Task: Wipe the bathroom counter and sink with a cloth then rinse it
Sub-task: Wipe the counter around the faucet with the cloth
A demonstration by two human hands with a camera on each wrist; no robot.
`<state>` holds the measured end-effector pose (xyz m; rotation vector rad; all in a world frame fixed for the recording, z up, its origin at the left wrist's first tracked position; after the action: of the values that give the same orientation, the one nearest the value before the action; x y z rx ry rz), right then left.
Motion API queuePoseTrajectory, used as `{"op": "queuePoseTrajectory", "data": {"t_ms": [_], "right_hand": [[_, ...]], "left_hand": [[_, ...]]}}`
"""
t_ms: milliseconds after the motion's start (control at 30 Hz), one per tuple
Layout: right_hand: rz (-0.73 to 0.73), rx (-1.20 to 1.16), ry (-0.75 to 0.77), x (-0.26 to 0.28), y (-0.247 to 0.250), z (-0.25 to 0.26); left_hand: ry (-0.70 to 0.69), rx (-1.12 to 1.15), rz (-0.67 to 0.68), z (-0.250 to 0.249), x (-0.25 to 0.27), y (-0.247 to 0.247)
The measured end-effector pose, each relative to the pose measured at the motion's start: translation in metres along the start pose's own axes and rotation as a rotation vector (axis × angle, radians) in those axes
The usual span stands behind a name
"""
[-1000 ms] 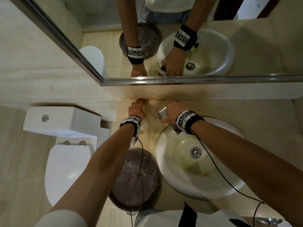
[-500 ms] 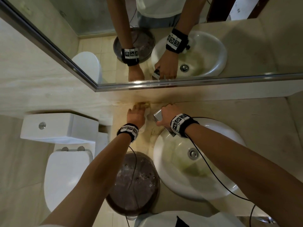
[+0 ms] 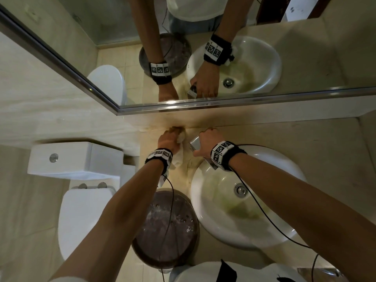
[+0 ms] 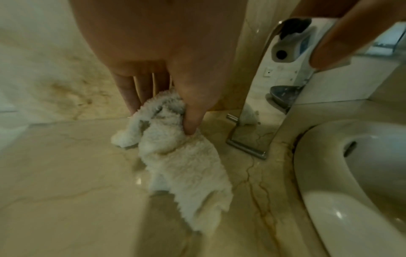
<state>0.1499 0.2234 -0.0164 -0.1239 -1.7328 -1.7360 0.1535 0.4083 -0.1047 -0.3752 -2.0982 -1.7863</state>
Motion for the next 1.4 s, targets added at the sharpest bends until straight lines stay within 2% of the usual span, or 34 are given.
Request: {"op": "queuePoseTrajectory", "data": {"t_ms": [100, 267, 400, 500, 567, 700, 767, 833, 1000, 1100, 1233, 1400], "right_hand": [[0.011, -0.001, 0.010, -0.001, 0.000, 0.000], [0.034, -0.005, 0.028, 0.000, 0.002, -0.001], [0.093, -0.163, 0.028, -0.006, 0.000, -0.015], [0.154, -0.453, -0.048, -0.011, 0.008, -0.035], [0.189, -0.546, -0.100, -0.014, 0.011, -0.049], [0.235, -0.595, -0.046, -0.035, 0.000, -0.057], [0.258, -0.614, 0.004, -0.038, 0.002, -0.050], [0.305, -0.707, -0.021, -0.030, 0.014, -0.039], [0.437, -0.775, -0.080, -0.055, 0.002, -0.043], [0.386, -0.786, -0.102, -0.080, -0.016, -0.061], [0.333, -0.742, -0.136, -0.060, -0.005, -0.071], [0.336, -0.593, -0.155, -0.055, -0.022, -0.106]], "left_hand": [[-0.098, 0.012, -0.016, -0.018, -0.002, -0.002], [-0.253, 0.037, 0.054, -0.042, -0.007, -0.001], [-0.289, 0.112, -0.026, -0.030, 0.003, 0.002], [-0.219, 0.155, -0.140, -0.011, 0.023, 0.001], [-0.144, 0.121, -0.197, 0.006, 0.034, -0.006], [-0.023, 0.110, -0.041, 0.023, 0.048, -0.021], [-0.040, 0.084, 0.023, 0.019, 0.050, -0.027], [-0.060, 0.062, 0.048, 0.013, 0.049, -0.029], [-0.094, 0.120, -0.031, 0.003, 0.030, -0.016], [-0.076, 0.292, -0.045, -0.014, 0.010, 0.005], [-0.133, 0.332, -0.027, -0.032, -0.009, 0.013], [-0.202, 0.452, 0.050, -0.038, -0.017, 0.012]]}}
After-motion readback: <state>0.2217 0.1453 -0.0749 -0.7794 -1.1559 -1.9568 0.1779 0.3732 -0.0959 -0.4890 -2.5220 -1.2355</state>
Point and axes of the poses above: each hand's wrist, its own x-axis away from the middle knuckle, its own y-axis out of the back of the hand, z = x × y, the point moved 1 cm from there along -x, towards the middle knuckle
